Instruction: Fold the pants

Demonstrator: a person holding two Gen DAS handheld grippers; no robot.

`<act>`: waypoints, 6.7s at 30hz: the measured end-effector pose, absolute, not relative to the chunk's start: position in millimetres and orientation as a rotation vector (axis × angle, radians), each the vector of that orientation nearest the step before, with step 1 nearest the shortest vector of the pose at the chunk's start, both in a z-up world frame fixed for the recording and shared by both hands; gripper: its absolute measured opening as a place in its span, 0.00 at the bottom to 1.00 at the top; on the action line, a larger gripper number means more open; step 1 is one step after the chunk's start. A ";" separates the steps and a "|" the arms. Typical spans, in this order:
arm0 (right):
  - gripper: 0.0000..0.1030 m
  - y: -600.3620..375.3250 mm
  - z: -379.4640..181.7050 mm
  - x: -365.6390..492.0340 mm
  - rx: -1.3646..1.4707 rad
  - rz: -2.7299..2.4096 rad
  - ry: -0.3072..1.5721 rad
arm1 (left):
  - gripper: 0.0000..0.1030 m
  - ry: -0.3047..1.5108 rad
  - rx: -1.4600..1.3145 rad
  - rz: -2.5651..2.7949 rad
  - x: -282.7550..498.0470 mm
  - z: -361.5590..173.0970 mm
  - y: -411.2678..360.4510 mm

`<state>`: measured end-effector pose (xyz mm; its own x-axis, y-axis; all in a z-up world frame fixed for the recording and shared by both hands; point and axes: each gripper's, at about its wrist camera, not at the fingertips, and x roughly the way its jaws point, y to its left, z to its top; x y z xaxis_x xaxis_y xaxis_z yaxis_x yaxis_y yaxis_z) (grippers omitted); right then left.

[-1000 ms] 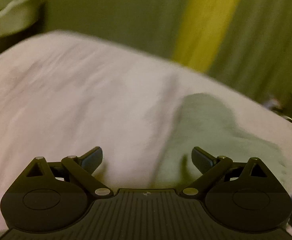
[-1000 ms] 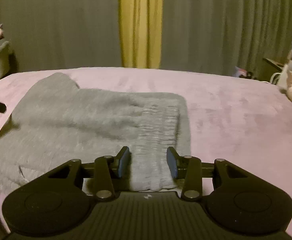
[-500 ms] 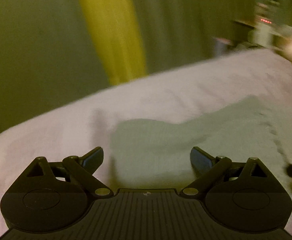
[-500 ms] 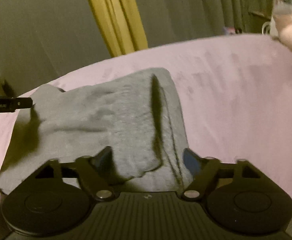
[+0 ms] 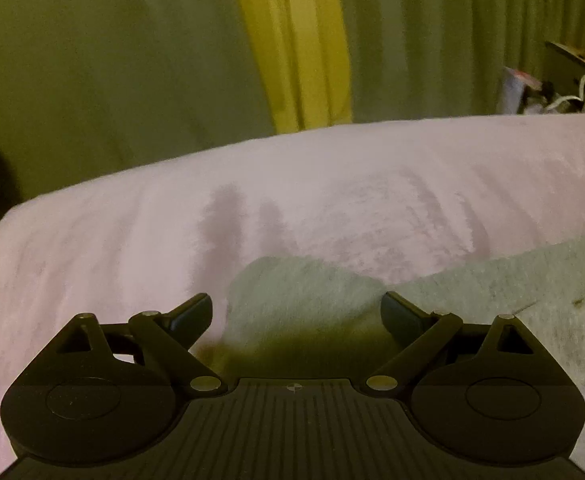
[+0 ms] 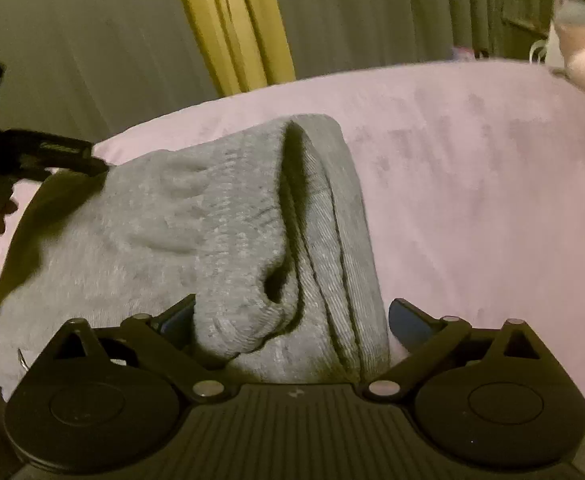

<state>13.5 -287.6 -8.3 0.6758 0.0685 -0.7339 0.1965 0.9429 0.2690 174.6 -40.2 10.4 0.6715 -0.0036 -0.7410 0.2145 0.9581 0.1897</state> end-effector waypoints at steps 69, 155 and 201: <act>0.80 -373.0 -45.7 55.8 0.832 0.411 0.832 | 0.99 1.122 -0.167 -0.517 133.7 -33.9 50.0; 0.96 -245.8 72.1 150.5 -0.041 -0.076 0.569 | 0.93 0.853 -0.078 -0.069 173.2 10.2 30.5; 0.31 -154.7 8.8 137.4 -0.110 0.069 0.724 | 0.95 0.928 -0.177 0.382 126.7 -18.2 101.9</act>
<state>137.4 -154.7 8.8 0.7476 0.0247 -0.6637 -0.1006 0.9920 -0.0765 126.7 101.9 -18.2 0.5384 0.2441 -0.8066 -0.3948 0.9186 0.0145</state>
